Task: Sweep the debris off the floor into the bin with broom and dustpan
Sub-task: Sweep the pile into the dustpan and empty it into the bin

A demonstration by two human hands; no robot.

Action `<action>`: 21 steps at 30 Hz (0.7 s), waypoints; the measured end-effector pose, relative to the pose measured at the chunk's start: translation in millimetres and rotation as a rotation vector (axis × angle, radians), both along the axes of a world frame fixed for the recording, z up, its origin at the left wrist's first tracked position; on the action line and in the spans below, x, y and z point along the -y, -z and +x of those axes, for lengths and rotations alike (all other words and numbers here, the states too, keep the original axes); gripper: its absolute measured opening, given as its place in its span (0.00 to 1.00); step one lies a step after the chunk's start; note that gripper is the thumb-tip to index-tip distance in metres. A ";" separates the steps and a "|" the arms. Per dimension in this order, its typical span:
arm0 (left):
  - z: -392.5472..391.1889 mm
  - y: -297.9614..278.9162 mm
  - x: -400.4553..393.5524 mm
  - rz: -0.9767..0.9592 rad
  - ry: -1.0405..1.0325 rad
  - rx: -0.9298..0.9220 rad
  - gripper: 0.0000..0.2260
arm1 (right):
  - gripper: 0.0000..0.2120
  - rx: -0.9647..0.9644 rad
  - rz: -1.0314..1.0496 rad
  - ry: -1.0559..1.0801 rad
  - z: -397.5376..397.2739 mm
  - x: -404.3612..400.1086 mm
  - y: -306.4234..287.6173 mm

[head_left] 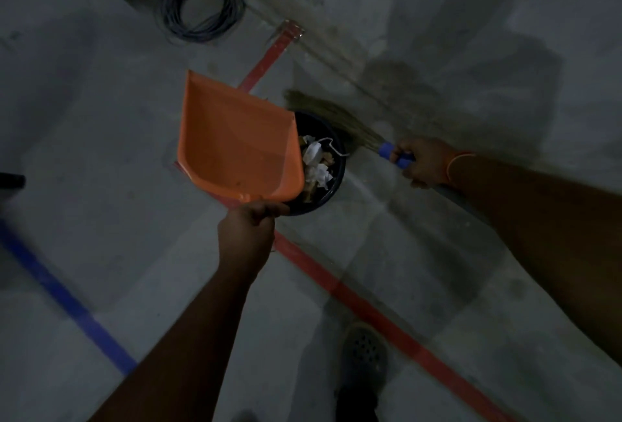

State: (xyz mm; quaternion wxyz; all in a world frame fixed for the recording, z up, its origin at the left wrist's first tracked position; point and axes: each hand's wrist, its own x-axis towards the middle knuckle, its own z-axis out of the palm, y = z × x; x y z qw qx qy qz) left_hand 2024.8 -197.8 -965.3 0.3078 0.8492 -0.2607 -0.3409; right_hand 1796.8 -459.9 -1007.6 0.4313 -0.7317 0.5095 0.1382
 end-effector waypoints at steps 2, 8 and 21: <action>-7.7 -2.4 -4.1 0.002 -0.007 -0.003 0.18 | 0.14 0.016 0.020 0.109 -9.0 -7.8 2.1; -31.2 -5.7 -25.4 -0.021 0.000 -0.006 0.18 | 0.14 -0.021 0.038 0.169 -61.1 -46.0 2.8; -90.7 -21.4 -156.3 -0.082 0.064 0.050 0.18 | 0.14 -0.013 0.089 0.299 -179.3 -250.9 8.7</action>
